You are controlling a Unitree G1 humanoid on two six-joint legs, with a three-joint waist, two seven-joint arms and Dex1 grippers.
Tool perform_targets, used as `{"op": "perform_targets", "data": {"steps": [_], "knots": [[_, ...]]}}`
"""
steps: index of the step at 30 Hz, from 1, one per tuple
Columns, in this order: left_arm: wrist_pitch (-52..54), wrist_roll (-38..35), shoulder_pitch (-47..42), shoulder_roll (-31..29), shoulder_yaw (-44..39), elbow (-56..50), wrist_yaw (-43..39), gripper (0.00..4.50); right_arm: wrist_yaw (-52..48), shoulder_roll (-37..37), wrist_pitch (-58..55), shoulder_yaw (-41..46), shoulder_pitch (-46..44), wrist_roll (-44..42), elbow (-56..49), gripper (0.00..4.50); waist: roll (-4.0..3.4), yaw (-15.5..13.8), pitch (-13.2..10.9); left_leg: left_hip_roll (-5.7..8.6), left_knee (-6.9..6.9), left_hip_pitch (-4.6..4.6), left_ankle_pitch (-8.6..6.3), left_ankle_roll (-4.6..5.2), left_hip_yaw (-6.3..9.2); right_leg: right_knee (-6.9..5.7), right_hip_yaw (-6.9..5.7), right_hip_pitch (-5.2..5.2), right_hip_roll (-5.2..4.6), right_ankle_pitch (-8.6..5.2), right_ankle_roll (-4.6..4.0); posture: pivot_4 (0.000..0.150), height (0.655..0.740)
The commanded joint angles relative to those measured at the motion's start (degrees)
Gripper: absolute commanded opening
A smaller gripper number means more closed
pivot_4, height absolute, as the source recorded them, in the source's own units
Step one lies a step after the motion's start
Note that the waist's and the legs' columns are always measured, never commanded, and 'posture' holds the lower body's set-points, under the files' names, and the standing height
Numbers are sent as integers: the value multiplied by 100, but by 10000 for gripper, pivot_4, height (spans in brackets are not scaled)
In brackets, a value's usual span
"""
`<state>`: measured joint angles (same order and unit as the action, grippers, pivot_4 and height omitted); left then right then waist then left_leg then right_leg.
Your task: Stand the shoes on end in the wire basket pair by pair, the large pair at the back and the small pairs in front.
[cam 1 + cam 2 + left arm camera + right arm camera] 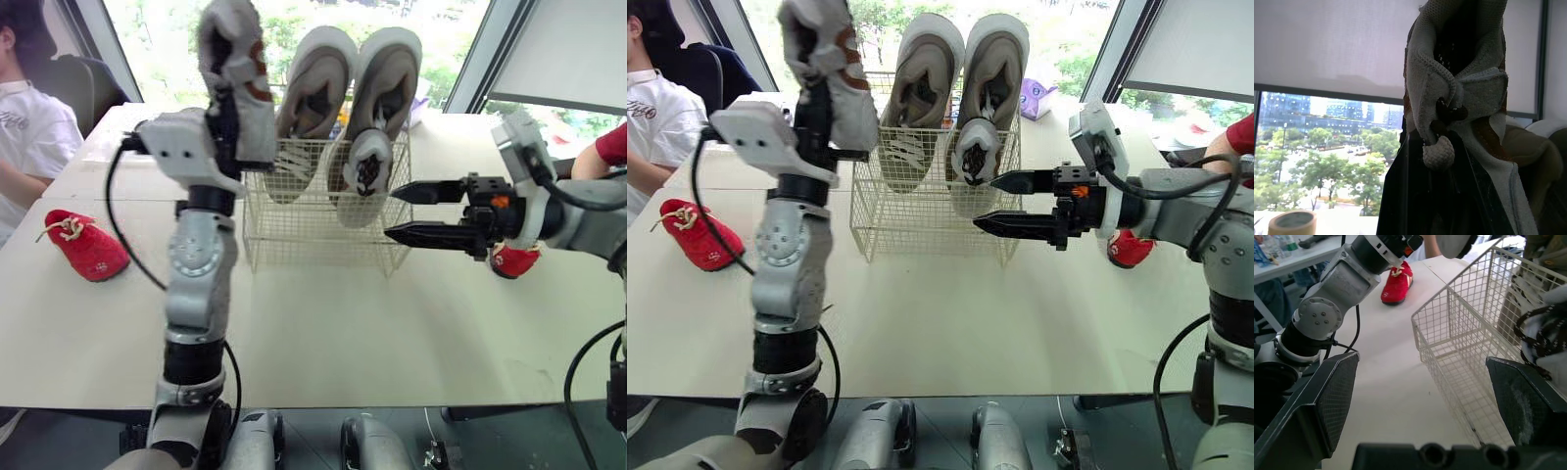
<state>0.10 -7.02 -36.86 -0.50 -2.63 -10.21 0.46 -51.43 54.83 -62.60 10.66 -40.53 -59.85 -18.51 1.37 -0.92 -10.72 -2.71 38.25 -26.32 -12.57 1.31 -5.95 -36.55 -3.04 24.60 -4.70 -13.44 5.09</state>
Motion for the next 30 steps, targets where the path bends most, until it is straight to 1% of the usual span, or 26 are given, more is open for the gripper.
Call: {"op": "perform_targets", "data": {"steps": [1,7,12,16,18,22,27,30], "knots": [[-554,66,36,75,113,260,-132,347,122,57,-11,322,27,-158,-178,45000,-2,28,1,0,0,0,-2,3,0,1,1,0,0,0,0,1500,7351],[-875,357,659,95,326,664,-201,347,305,3,-8,432,222,-218,-250,45000,-6,16,3,-3,-2,1,-2,4,0,1,0,1,4,0,1,1500,7351],[-801,446,996,95,467,852,-283,347,435,-85,67,407,231,-234,-228,45000,-24,2,25,0,-2,1,-4,6,1,11,0,-6,-1,0,0,1500,7351],[-744,472,1104,109,422,663,-213,347,457,-178,191,350,189,-146,-132,45000,-56,8,68,0,-2,3,-8,12,1,20,0,-13,-1,0,0,1500,7351],[-847,613,1089,62,399,577,-135,347,460,-238,263,304,145,-89,-57,45000,-65,8,76,0,-2,3,-9,15,0,22,0,-13,0,0,0,1500,7351],[-1152,931,674,1,455,492,-42,347,424,-339,364,163,107,4,-10,45000,-65,13,77,0,-2,3,-9,15,0,22,0,-13,1,0,0,1500,7351],[-1301,1227,404,-21,366,321,227,347,355,-338,399,162,82,62,43,45000,-65,10,76,0,-2,-2,-9,15,0,25,0,-10,2,0,0,1500,7351],[-1449,1411,391,-86,322,499,390,347,369,-364,412,162,95,85,20,45000,-65,11,76,0,-2,-2,-9,15,1,25,-1,-10,2,0,0,1500,7351]]}}
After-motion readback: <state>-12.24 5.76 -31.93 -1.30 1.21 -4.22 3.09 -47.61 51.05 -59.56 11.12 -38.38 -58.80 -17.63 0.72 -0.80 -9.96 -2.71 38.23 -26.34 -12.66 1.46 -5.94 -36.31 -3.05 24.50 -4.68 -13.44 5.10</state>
